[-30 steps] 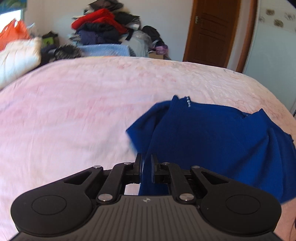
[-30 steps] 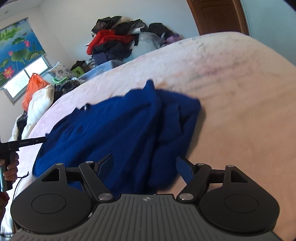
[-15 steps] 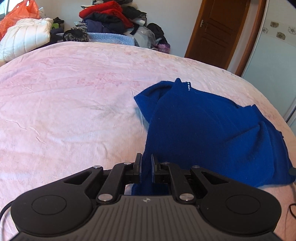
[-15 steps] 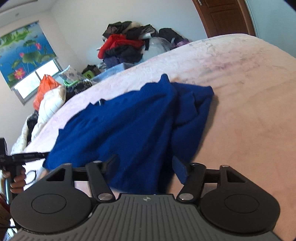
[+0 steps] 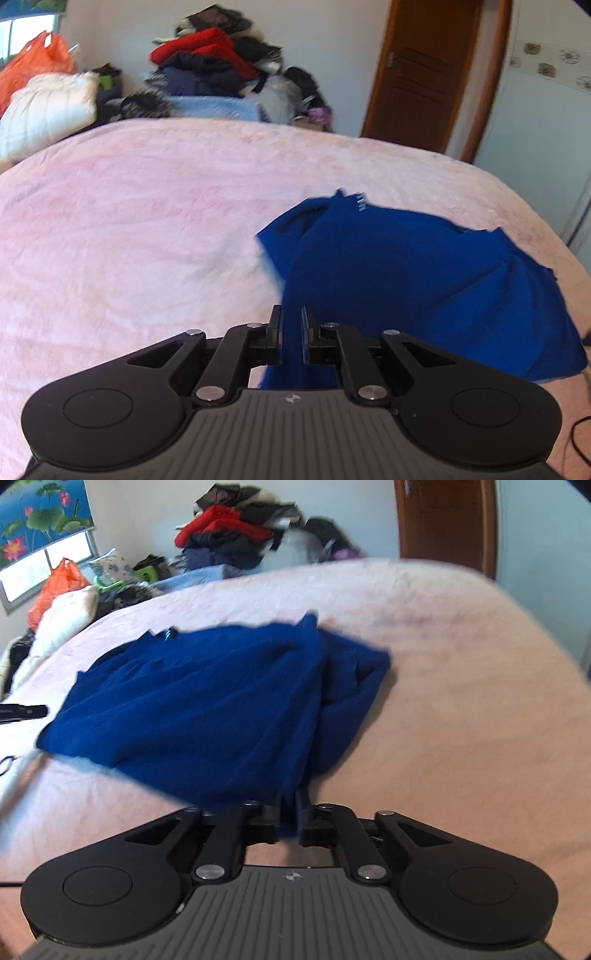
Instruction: Fold small clothes
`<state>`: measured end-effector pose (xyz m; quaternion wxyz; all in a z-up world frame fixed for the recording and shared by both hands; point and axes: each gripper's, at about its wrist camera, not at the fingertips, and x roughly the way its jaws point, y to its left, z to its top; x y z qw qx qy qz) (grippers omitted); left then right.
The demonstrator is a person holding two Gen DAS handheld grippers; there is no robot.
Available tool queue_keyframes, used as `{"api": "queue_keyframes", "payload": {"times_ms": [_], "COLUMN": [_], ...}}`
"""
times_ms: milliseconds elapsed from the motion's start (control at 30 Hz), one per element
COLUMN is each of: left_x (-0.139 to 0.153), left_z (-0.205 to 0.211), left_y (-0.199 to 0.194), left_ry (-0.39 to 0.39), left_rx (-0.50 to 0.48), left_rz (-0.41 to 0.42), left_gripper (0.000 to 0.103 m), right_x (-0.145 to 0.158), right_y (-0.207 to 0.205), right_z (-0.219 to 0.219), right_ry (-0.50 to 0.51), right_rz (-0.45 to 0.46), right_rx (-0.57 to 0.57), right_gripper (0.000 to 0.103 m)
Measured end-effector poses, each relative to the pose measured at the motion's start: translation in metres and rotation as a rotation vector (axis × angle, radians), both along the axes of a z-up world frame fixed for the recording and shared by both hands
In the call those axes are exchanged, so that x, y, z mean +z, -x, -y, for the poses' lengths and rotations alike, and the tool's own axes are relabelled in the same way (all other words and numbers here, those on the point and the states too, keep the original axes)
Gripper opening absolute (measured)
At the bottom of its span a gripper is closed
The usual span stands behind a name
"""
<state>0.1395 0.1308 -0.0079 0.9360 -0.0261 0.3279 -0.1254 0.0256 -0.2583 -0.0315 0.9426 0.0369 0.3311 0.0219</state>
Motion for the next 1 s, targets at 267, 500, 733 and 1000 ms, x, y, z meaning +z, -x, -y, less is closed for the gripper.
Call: {"api": "queue_keyframes", "payload": {"times_ms": [267,500,733,1000], "left_x": [0.005,-0.034,-0.023,-0.042], "left_z": [0.088,0.117,0.111,0.123], "left_y": [-0.048,-0.111,-0.101,-0.086], "left_ry": [-0.112,-0.258,-0.207,-0.266], "left_rx": [-0.119,-0.073,-0.046,0.072], "left_rz": [0.039,-0.057,-0.015,0.013], "left_gripper": [0.009,0.009,0.01,0.012], "right_x": [0.014,-0.029,-0.018,-0.039], "right_y": [-0.102,-0.178,-0.153,-0.136], "right_z": [-0.022,-0.013,-0.054,-0.088], "right_ry": [-0.075,-0.135,-0.039,0.111], "right_rz": [0.086,-0.018,0.041,0.034], "right_rx": [0.082,-0.036,0.021,0.015], "right_gripper": [0.054,0.051,0.081,0.103]}}
